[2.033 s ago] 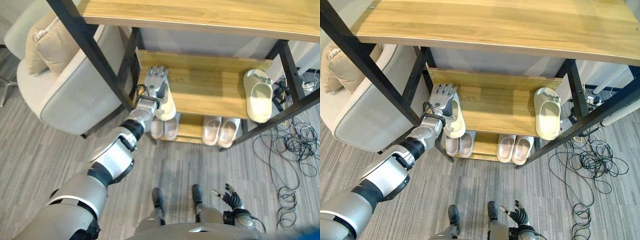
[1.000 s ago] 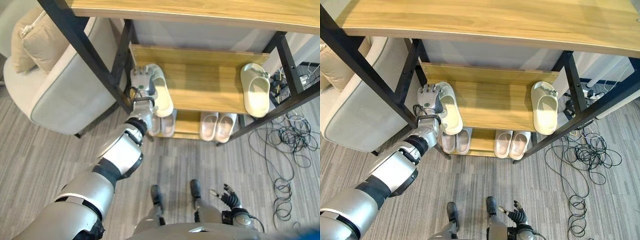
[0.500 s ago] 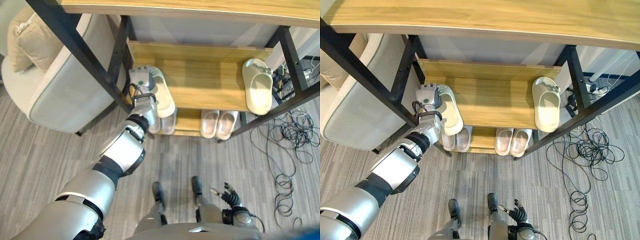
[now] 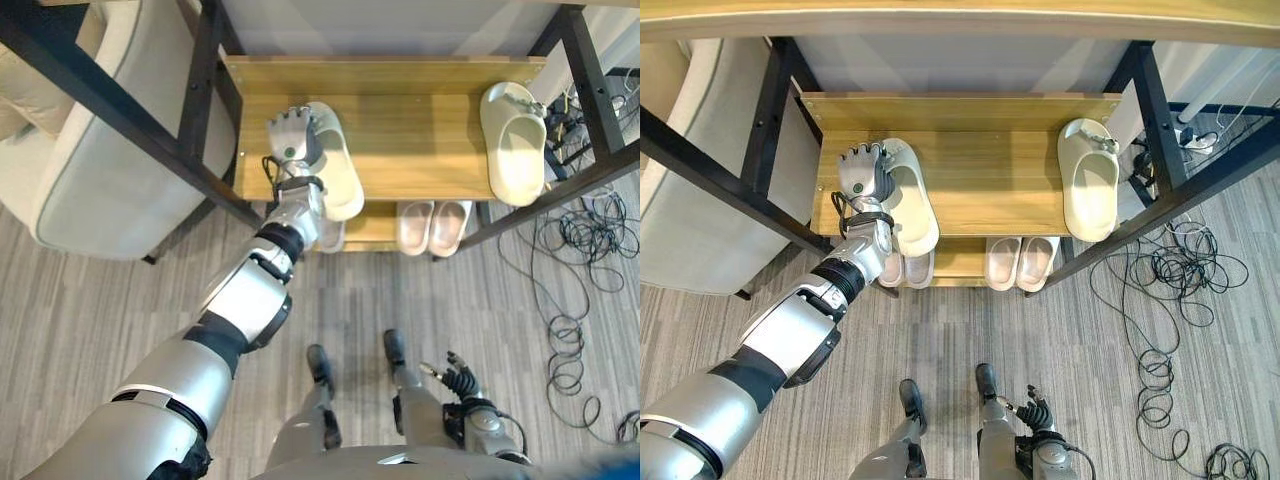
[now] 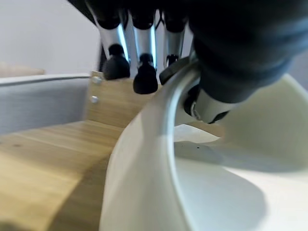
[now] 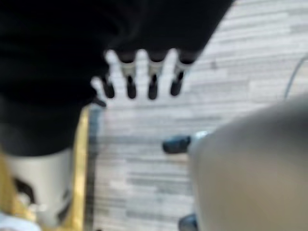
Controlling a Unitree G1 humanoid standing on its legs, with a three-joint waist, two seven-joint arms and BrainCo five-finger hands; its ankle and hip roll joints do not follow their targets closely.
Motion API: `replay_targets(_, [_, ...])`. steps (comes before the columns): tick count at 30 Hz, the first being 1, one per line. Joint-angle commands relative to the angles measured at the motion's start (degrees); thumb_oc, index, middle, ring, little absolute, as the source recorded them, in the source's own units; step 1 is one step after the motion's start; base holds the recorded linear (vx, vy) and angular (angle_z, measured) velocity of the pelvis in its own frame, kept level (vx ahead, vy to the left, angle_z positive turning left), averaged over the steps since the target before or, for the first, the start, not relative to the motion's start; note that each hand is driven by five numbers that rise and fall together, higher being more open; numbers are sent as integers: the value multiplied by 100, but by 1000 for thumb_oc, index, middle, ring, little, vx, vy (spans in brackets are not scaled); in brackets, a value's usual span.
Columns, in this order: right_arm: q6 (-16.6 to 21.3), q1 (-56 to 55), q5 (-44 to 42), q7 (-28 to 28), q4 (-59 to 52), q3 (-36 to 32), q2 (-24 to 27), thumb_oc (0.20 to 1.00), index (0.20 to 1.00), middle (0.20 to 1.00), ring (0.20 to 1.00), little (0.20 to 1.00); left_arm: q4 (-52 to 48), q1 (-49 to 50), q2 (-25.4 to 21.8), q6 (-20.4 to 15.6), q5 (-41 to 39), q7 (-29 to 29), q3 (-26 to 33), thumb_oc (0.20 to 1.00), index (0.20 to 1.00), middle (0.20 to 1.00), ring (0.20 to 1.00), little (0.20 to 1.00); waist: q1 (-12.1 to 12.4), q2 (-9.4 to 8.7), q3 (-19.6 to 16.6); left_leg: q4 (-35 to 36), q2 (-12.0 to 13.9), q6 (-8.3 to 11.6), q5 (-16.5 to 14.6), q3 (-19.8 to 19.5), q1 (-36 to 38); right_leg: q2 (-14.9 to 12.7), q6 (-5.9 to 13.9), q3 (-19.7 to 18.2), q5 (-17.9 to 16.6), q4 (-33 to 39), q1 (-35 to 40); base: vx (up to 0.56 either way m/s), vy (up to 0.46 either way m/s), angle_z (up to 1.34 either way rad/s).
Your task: Arrange the slippers neatly on the shoe rack.
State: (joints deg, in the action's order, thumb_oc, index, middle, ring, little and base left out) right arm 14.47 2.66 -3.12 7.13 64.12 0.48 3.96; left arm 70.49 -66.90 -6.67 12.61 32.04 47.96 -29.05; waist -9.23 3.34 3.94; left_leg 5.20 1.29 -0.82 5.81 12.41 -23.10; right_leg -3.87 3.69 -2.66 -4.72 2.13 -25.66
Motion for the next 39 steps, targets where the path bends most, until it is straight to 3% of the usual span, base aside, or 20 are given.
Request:
replay_targets(1, [-188,-90,41,94,247,95,-153,1000,1000,1000,1000,1000,432,-681,224,-278,-48,35,283,200,200,200,200,200,-129,239,327,-20,-159,9,-288,121,343,245,-38,-432,459,-618,56,-1,-25,-9])
replay_targets(11, [-179,143,24,148,307,68,-80,1000,1000,1000,1000,1000,731,-902,413,-229,-14,33,201,200,200,200,200,200,-206,277,420,-20,-122,30,-336,345,373,337,-85,-660,407,-692,-120,4,-20,-20])
replay_targets(15, [-190,304,33,214,436,55,5,1000,1000,1000,1000,1000,907,-1299,590,-134,-43,46,249,200,200,200,200,200,-370,394,501,-20,-70,67,-377,515,399,437,-164,-835,395,-791,-304,43,-70,-2])
replay_targets(22, [-192,480,42,222,558,-10,116,1000,1000,1000,1000,1000,1246,-1504,726,-45,-66,-43,212,200,200,200,200,200,-444,445,515,-20,-61,87,-412,698,376,452,-155,-954,313,-779,-460,14,-12,-21])
replay_targets(39, [-167,465,95,260,736,-93,65,1000,1000,1000,1000,1000,1604,-1651,767,200,-352,-85,438,200,200,200,200,200,-551,479,319,-20,-25,107,-459,752,198,472,-173,-999,262,-835,-816,4,0,-3])
